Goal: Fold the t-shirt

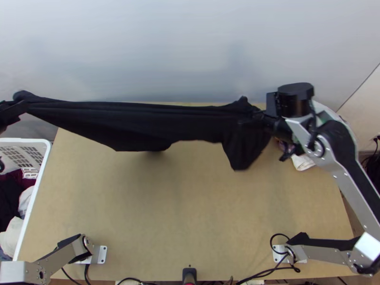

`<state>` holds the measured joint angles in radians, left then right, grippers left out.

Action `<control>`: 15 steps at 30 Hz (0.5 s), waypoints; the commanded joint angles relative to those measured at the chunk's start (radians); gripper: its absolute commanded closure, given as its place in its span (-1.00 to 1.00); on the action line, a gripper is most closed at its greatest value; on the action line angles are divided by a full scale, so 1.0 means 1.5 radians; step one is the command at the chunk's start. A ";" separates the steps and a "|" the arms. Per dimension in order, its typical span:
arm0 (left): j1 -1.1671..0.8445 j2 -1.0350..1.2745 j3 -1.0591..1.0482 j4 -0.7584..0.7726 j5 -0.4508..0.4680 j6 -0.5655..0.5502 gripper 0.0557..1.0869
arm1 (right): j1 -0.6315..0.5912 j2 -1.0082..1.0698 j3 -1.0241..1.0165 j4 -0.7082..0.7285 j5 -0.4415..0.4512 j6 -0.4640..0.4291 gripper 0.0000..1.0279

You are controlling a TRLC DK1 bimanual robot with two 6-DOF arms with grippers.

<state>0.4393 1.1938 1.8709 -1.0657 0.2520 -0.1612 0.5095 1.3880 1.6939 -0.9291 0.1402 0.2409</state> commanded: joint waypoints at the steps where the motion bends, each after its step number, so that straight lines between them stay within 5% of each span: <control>1: 0.016 -0.003 0.082 -0.046 0.025 0.000 0.92 | 0.027 -0.031 0.092 -0.119 -0.087 0.039 0.95; 8: 0.031 0.028 0.096 -0.028 0.025 -0.012 0.92 | 0.005 -0.010 0.106 -0.187 -0.210 0.081 0.95; 13: -0.013 0.062 -0.081 0.046 0.016 -0.070 0.92 | -0.086 0.009 -0.068 -0.110 -0.322 0.076 0.95; 15: -0.067 0.070 -0.169 0.119 -0.034 -0.092 0.92 | -0.111 0.038 -0.118 -0.066 -0.333 0.074 0.95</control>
<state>0.4511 1.2530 1.8820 -1.0573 0.2836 -0.2207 0.4576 1.3827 1.7199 -1.1313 -0.2211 0.3443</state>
